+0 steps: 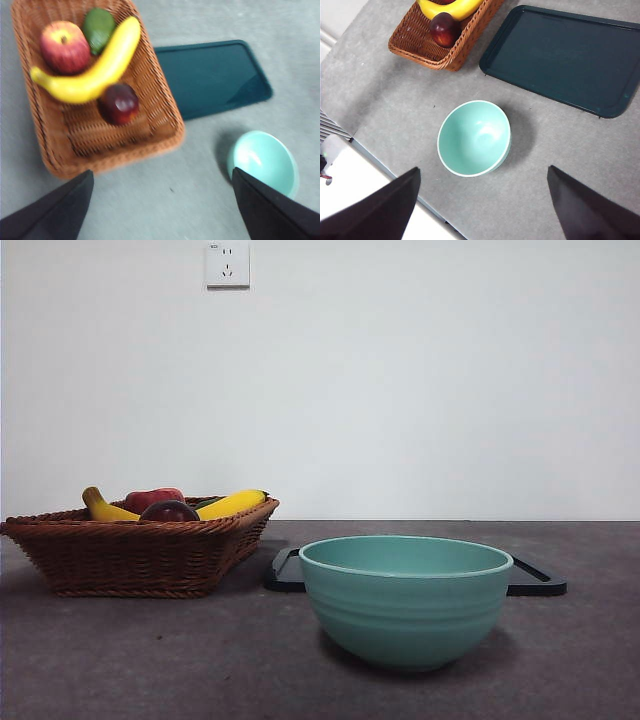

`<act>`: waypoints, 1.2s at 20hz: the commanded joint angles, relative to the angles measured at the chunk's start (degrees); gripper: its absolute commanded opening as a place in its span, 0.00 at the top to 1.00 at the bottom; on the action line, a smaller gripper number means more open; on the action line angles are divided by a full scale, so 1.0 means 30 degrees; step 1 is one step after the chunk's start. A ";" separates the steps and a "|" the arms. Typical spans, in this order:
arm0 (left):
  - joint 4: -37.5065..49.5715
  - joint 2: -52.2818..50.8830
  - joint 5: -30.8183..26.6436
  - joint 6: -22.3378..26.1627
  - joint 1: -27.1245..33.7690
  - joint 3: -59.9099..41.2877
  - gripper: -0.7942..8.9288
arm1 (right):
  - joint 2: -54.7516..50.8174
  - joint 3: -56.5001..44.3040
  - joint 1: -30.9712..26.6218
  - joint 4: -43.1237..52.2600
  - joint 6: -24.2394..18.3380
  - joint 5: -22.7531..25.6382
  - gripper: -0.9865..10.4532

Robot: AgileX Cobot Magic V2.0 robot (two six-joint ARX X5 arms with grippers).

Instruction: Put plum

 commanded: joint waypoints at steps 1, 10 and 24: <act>0.0597 0.1872 -0.0889 -0.0058 -0.0750 0.1362 0.47 | 0.0109 0.0423 0.0058 0.0138 -0.0007 -0.0051 0.56; 0.3213 0.8393 -0.4036 -0.0204 -0.2929 0.2419 0.47 | 0.0109 0.0423 0.0058 0.0168 -0.0007 -0.0044 0.56; 0.5807 1.4637 -0.5224 -0.0211 -0.3344 0.2419 0.47 | 0.0109 0.0423 0.0058 0.0182 -0.0007 -0.0044 0.56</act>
